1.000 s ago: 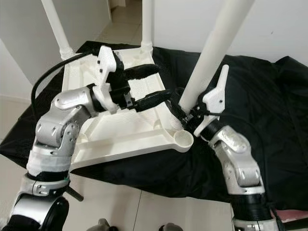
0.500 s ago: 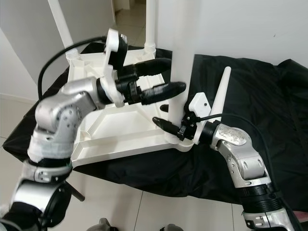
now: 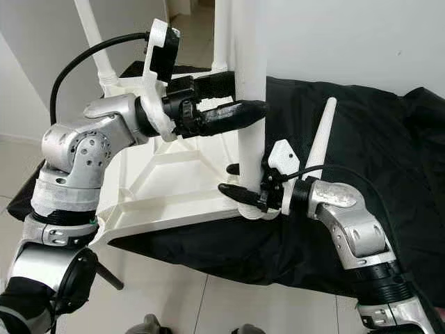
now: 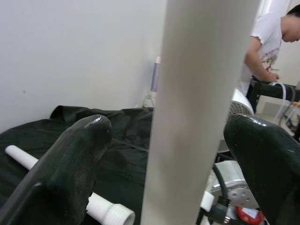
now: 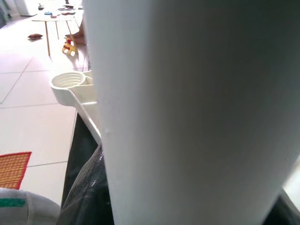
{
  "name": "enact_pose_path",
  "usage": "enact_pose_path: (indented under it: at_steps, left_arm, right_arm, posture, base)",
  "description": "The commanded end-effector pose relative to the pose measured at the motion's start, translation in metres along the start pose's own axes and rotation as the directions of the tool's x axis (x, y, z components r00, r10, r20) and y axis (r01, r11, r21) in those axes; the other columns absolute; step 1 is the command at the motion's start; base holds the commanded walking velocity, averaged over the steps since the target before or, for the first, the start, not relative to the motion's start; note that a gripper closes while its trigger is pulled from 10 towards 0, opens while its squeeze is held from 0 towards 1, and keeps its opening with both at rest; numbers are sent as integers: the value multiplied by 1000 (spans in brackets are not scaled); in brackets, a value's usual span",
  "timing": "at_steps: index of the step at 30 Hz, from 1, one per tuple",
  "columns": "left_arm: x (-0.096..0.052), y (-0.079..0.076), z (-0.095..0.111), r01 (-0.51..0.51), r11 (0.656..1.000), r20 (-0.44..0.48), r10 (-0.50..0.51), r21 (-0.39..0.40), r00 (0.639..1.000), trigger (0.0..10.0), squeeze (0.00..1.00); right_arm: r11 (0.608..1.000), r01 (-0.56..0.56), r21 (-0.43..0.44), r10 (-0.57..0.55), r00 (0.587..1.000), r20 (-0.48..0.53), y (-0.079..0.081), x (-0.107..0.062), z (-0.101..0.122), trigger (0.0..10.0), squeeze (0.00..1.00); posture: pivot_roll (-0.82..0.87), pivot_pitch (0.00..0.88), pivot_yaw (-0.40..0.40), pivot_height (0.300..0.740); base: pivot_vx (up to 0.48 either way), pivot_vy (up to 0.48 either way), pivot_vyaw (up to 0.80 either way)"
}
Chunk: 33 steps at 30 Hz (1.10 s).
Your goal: Building children table
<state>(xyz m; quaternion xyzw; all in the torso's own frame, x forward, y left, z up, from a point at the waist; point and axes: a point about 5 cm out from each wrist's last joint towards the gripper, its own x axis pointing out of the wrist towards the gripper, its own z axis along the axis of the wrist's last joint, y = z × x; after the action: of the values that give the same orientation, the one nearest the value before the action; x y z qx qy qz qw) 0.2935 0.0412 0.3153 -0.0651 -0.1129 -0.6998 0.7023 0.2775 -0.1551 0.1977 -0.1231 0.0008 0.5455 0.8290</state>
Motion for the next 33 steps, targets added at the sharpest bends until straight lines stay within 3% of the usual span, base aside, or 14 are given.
enact_pose_path:
  at_steps: [1,2,3,5,6,28,29,32,33]
  left_arm:
    - [4,-9,4,185,983,-7,-185,8,983,10000,0]
    - [4,-9,4,185,983,-7,-185,8,983,10000,0]
    - [5,-8,6,200,980,-15,-200,-15,980,6627,0]
    - [5,-8,6,200,980,-15,-200,-15,980,6627,0]
    - [7,-7,8,217,976,-20,-218,-33,976,0,0]
    - [15,0,19,252,967,-35,-254,-44,967,0,0]
    - [22,8,20,143,990,-112,-143,-7,983,10000,0]
    - [22,8,20,143,990,-112,-143,-7,983,10000,0]
    - [28,17,21,46,999,-160,-43,20,986,10000,0]
  right_arm:
    - [1000,-26,-1,26,1000,8,2,2,3,10000,0]
    - [1000,-26,-1,26,1000,8,2,2,3,10000,0]
    - [1000,-30,1,30,1000,0,1,2,2,10000,0]
    - [1000,-30,1,30,1000,0,1,2,2,10000,0]
    - [999,-36,2,36,999,-11,1,1,2,10000,0]
    - [1000,-20,-13,20,999,-43,-11,-3,9,10000,0]
    - [997,74,-2,-74,997,8,-24,-2,19,10000,1000]
    - [997,74,-2,-74,997,8,-24,-2,19,10000,1000]
    - [988,152,4,-152,987,56,-33,-2,27,10000,1000]
  posture:
    - [-51,0,13,740]
    - [-51,0,13,740]
    - [-53,0,22,740]
    - [-53,0,22,740]
    - [-60,0,36,740]
    - [-72,0,44,740]
    - [-78,0,47,740]
    - [-78,0,47,740]
    - [-79,0,55,740]
  base:
    - [0,0,0]
    - [0,0,0]
    - [0,0,0]
    - [0,0,0]
    - [0,0,0]
    - [0,0,0]
    - [0,0,0]
    - [0,0,0]
    - [0,0,0]
